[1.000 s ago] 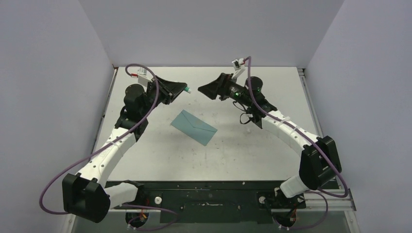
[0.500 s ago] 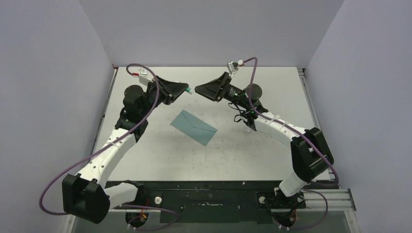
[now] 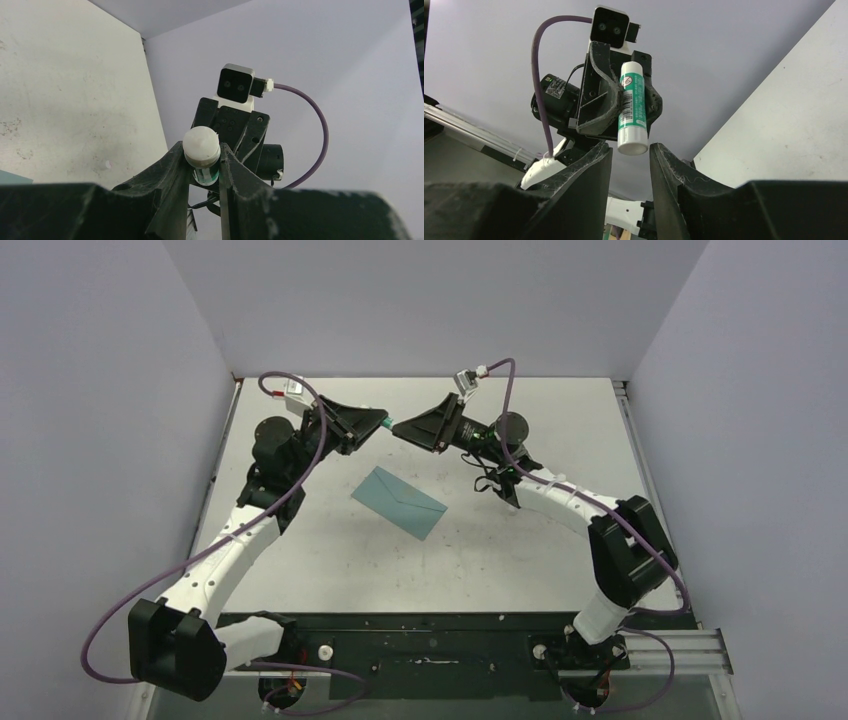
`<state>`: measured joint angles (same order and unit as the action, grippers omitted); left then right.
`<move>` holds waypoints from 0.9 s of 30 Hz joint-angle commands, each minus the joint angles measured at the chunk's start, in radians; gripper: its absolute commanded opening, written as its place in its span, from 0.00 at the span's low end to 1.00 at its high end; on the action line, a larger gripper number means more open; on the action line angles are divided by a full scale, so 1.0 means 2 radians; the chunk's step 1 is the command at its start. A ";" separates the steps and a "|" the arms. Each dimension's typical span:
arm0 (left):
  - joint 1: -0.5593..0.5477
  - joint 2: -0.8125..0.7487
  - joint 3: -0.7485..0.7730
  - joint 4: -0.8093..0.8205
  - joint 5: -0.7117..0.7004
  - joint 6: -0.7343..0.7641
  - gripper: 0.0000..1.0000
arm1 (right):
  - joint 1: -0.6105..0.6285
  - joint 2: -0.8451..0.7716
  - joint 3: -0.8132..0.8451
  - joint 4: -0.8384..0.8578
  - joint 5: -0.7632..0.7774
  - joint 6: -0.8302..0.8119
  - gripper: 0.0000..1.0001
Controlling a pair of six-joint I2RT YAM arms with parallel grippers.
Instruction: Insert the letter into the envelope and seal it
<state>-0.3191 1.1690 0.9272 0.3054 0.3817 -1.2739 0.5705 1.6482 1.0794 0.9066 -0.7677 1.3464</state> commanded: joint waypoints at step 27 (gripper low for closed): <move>0.000 -0.016 0.017 -0.024 -0.016 -0.023 0.00 | 0.075 -0.010 0.160 -0.403 0.135 -0.525 0.05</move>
<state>-0.2916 1.1690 0.9192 0.2504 0.2871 -1.2915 0.6434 1.6596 1.3197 0.3931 -0.6746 0.7109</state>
